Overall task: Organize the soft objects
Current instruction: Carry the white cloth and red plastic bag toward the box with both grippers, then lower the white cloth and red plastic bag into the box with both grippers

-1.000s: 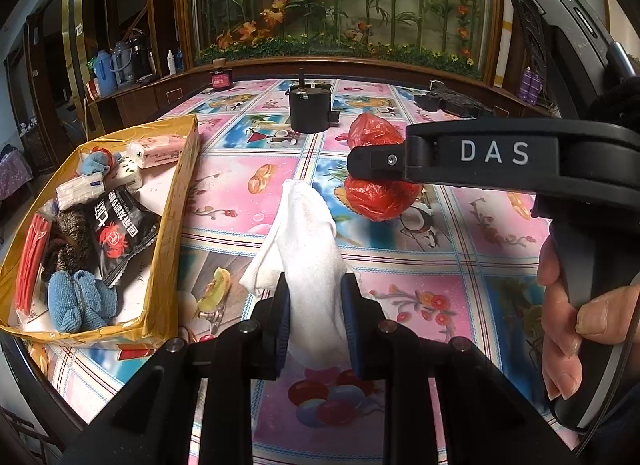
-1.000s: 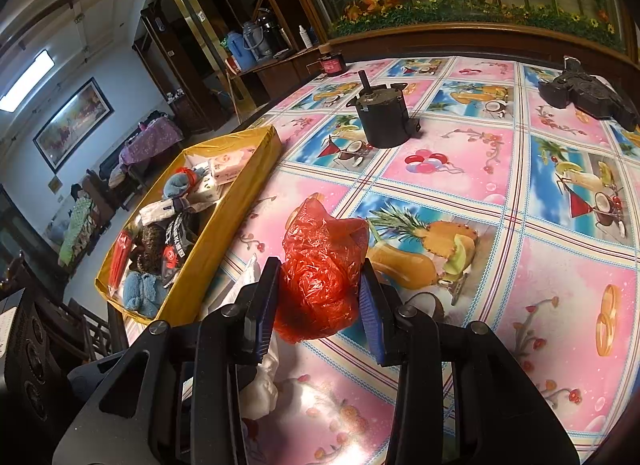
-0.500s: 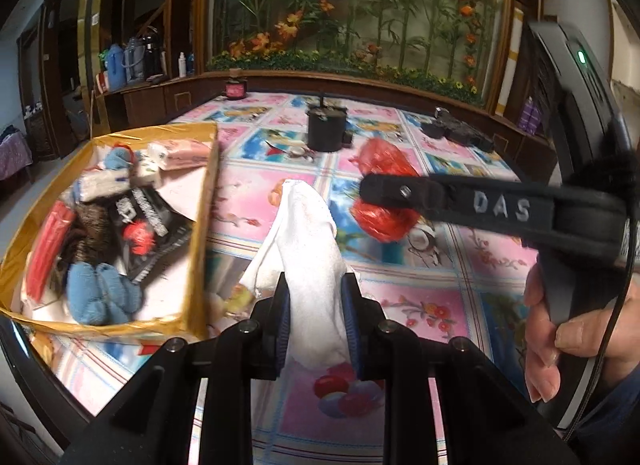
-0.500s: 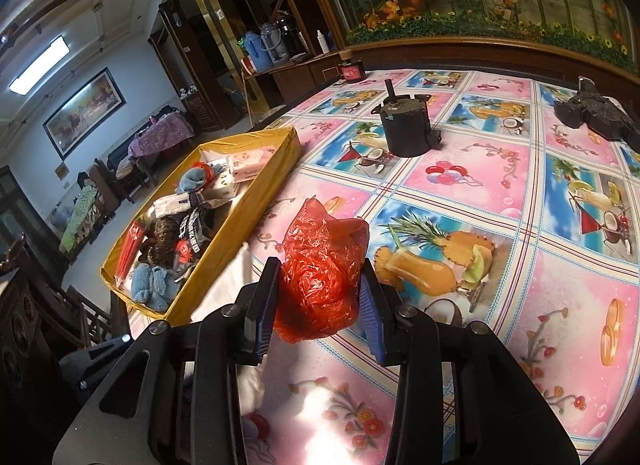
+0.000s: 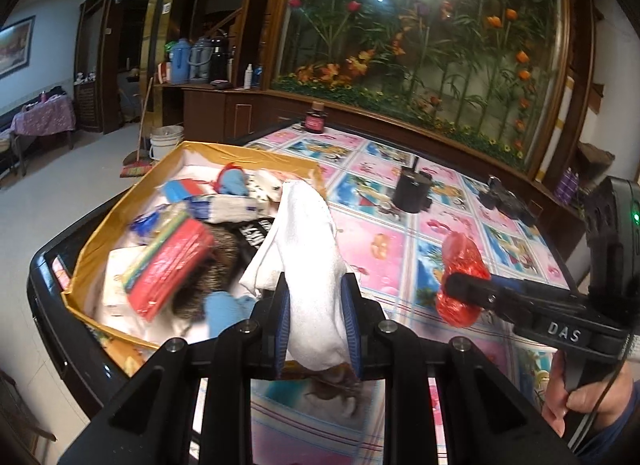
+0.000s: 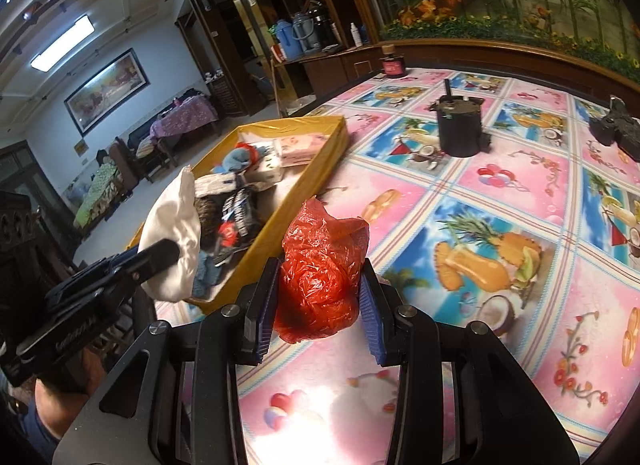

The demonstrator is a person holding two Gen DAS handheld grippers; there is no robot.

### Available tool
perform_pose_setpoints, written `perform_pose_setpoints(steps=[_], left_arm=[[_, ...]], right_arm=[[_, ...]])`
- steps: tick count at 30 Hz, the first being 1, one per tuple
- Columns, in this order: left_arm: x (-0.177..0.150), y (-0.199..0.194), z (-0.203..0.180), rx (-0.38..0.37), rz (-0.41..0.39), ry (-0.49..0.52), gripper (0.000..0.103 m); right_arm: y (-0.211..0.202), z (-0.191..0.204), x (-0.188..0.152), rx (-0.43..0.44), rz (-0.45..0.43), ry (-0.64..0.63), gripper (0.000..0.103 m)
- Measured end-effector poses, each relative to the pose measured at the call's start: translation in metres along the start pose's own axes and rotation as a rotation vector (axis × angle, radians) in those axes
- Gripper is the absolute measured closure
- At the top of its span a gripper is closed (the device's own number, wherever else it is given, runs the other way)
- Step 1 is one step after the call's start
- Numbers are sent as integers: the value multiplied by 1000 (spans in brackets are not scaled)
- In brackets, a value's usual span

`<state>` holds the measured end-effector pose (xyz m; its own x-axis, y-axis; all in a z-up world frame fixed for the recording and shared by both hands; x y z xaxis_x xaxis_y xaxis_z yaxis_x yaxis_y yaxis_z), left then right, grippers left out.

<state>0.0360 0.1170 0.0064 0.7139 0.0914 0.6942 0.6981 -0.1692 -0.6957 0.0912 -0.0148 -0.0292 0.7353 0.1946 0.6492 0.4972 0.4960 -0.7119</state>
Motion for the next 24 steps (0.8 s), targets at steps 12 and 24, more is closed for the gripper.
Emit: perform_pose_setpoints(steps=[12,24], left_arm=[[12,-20,63,60,-51,-112,80],[25,-8,96,69,-20,-124,80]], right_arm=[[11,73,20,88,36,-116,65],[47,111,50,101,96,-148,65]])
Point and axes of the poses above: each gripper's, at about its wrist camera, not at the fingertips, and y roughly the way its jaws point, z to its left, x to its top, the point moved 10 cm from there along y, roughly the way its jaws point, and after that the axes turned 11 degrees about z, right-handed, at the moved point
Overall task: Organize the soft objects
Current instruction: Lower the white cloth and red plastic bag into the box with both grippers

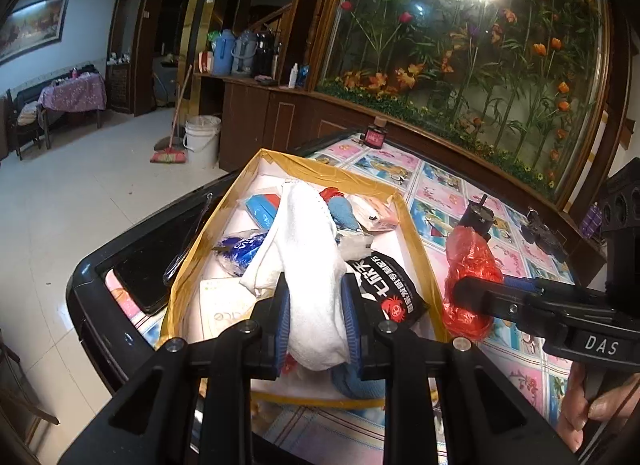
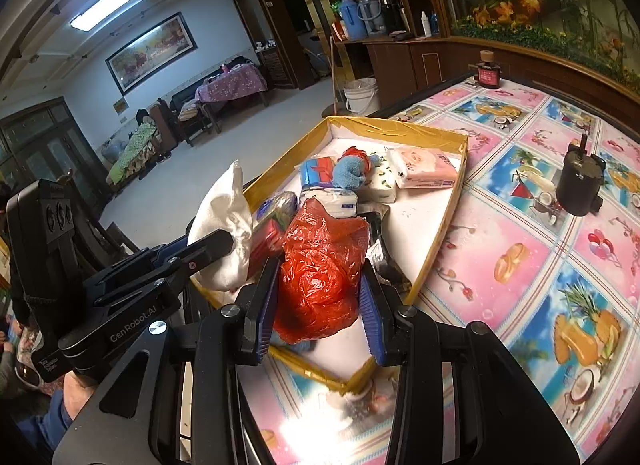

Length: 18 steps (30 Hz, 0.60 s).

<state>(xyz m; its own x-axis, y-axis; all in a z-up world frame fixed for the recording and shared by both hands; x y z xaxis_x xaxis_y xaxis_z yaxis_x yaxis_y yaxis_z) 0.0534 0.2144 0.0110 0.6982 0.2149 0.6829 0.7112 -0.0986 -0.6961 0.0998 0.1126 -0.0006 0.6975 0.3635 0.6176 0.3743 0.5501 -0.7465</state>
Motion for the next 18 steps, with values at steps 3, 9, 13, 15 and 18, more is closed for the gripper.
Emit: perform_pose_setpoints(steps=[3,9,13,15,18], left_arm=[[10,11,8,-33,43,-12,80],[28,33,23,-36,114,-15,80],[34,50,26,-42,166,-8,80],[37,56,27,-33,180,5,80],[43,65,25,-32,205,15,80]], right_arm=[[11,-5,13,-7,15,12,65],[37,-16,38,-37,46,36,65],[53,-25,51,-51,65,60,65],[60,-32,60,-62,69,74,65],[69,-42,72,-68,77,102,65]])
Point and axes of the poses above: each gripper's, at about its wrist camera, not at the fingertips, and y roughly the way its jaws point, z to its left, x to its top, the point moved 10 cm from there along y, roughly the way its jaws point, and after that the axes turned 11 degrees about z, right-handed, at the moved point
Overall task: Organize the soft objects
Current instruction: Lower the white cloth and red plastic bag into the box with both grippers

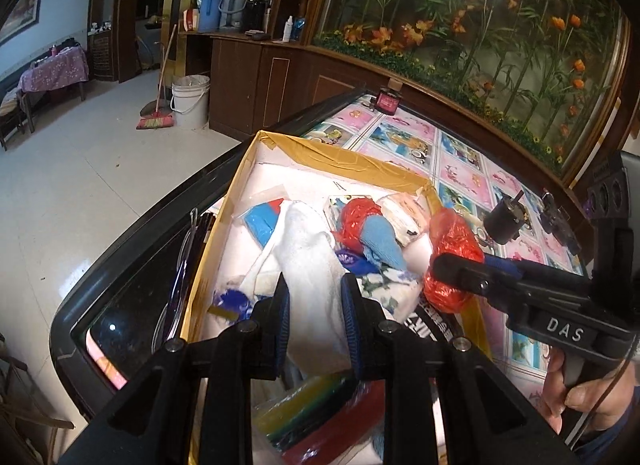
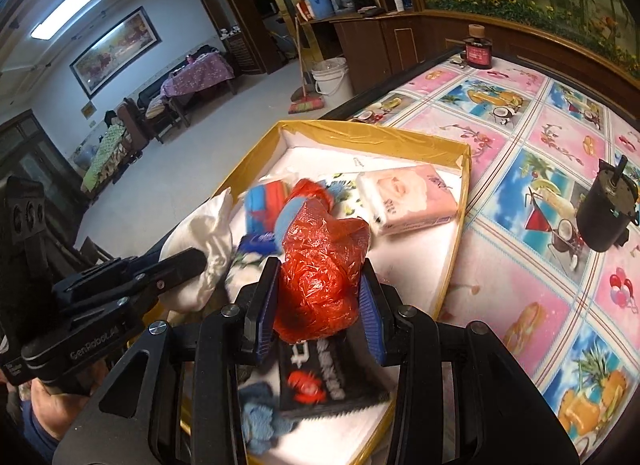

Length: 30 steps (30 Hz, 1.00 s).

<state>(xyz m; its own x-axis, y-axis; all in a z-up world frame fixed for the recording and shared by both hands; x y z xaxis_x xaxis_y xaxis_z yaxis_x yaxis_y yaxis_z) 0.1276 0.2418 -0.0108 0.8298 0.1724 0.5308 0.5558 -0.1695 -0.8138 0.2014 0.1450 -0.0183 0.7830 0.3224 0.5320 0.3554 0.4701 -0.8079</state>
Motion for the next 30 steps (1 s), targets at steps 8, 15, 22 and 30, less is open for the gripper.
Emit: perform_pose_setpoints(steps=[8,15,22,30], left_arm=[[18,25,0,24,58,22,80],[30,39,0,35,77,15,80],[37,54,7,35,111,-18,79],[37,52,11,33,89,-25,56]], right_arm=[[22,-12,26,-23,22,28,65],[46,-9,45,-30,54,23,65],[70,-13,60,-49,88,23,65],[68,-12,60,-49,88,25,63]])
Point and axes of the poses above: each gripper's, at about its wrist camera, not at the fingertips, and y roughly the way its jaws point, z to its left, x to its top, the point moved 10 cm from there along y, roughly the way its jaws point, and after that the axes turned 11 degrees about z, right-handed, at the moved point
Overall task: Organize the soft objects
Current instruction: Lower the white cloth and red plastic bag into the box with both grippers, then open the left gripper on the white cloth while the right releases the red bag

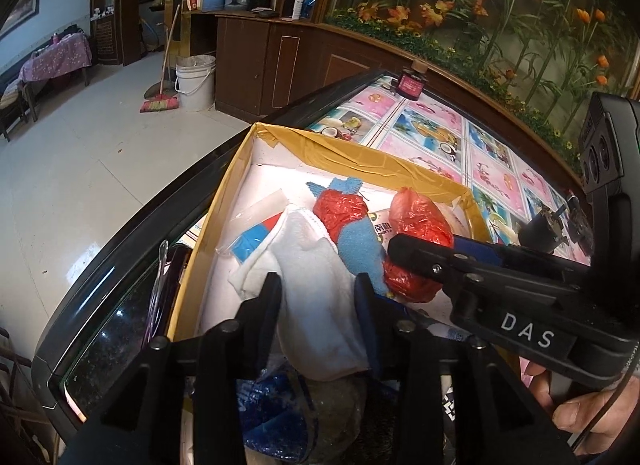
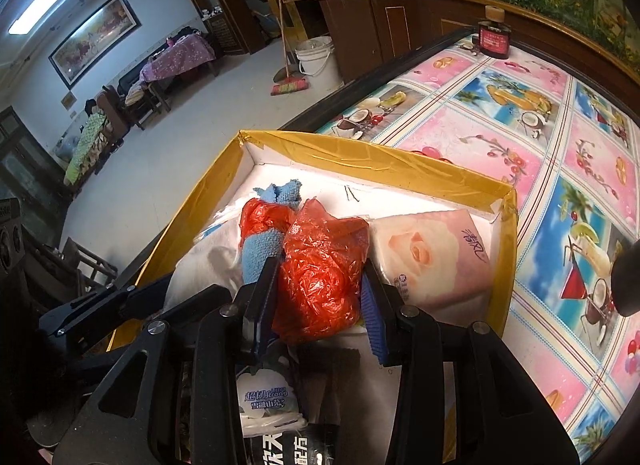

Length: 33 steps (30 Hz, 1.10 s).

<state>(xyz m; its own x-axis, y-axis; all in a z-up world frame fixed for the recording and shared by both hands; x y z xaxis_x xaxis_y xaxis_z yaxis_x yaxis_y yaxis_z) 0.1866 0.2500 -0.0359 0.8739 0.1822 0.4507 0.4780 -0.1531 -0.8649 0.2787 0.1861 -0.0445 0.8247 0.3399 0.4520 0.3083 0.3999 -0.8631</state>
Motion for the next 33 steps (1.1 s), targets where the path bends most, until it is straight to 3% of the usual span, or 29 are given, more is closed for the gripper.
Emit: perform_pose_setpoints(steps=[2,6,13,33], left_arm=[[0,0,1,4,2,-3,48],[-1,-1,2,9,5,-9,47],[-3,-12,-7,23,-18,14,42],[-38,-45,-26,52,-83,35,42]], right_arm=[[-1,1,-1,0,0,1,63],[-5,1,-1,-8,-4,-5,62],[-29,3,-5,-41,-57,-36,48],[-67,7,-54,-18,-84,-12,47]])
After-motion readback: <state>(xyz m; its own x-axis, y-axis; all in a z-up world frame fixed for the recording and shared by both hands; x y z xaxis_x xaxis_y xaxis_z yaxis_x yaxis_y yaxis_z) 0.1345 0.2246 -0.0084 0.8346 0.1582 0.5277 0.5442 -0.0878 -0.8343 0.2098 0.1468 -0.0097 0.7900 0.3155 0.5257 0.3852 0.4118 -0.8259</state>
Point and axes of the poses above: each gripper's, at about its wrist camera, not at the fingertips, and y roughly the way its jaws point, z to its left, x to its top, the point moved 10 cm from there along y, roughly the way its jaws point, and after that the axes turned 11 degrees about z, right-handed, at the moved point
